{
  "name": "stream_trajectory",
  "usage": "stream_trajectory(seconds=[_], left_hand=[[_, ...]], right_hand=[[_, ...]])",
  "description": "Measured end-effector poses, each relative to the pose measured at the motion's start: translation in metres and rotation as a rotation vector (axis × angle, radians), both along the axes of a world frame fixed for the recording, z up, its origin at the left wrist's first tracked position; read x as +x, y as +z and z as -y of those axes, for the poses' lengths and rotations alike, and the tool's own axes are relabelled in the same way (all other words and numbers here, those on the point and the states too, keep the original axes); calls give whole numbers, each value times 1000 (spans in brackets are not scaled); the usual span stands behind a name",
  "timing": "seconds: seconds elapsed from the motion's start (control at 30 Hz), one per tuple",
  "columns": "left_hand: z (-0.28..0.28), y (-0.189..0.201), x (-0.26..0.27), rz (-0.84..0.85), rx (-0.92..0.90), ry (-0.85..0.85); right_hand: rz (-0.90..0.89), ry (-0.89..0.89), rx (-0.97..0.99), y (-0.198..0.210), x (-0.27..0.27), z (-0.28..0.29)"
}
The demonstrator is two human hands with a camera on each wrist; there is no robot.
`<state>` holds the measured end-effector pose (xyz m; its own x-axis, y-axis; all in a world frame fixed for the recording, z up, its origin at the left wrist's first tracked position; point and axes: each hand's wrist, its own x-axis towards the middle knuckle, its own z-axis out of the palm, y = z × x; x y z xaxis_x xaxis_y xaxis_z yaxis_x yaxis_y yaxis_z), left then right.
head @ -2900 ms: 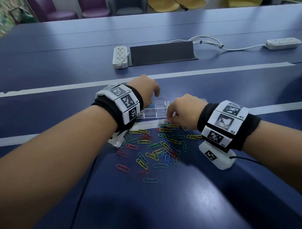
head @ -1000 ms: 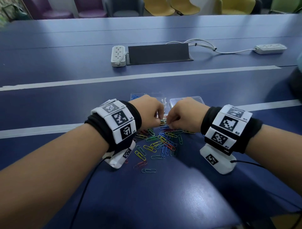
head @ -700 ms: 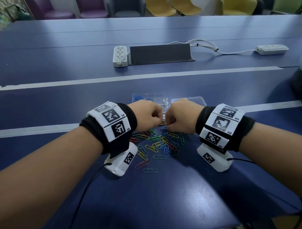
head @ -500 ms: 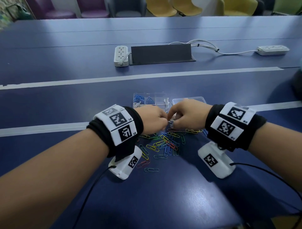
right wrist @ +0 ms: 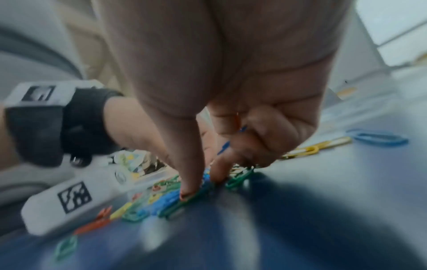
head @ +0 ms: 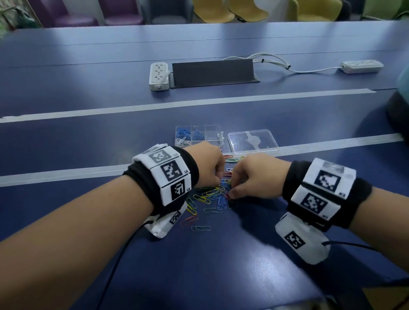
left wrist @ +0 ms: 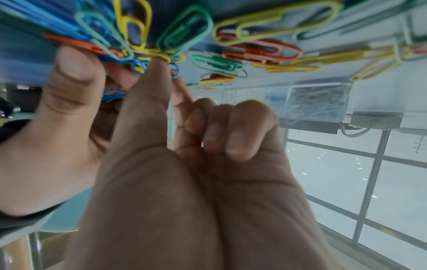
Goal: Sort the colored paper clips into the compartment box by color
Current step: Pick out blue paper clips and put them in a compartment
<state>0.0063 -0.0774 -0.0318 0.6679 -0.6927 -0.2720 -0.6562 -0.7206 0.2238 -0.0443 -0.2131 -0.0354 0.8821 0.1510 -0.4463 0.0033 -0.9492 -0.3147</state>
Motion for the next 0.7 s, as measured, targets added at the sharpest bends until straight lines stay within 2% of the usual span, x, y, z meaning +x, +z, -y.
stream_trajectory(seconds=[0.1,0.4,0.6,0.7], left_hand=[[-4,1,1,-32,-30,37],[-14,6,2,-201,-117,149],[-6,6,-2,-133,-55,139],[-1,4,-2,-102,-2,156]], right_hand=[[77,8,-34,0,0,-4],[12,-125,90,10,5,7],[-69,-293,472,7,6,15],[-88,-383,589,7,9,19]])
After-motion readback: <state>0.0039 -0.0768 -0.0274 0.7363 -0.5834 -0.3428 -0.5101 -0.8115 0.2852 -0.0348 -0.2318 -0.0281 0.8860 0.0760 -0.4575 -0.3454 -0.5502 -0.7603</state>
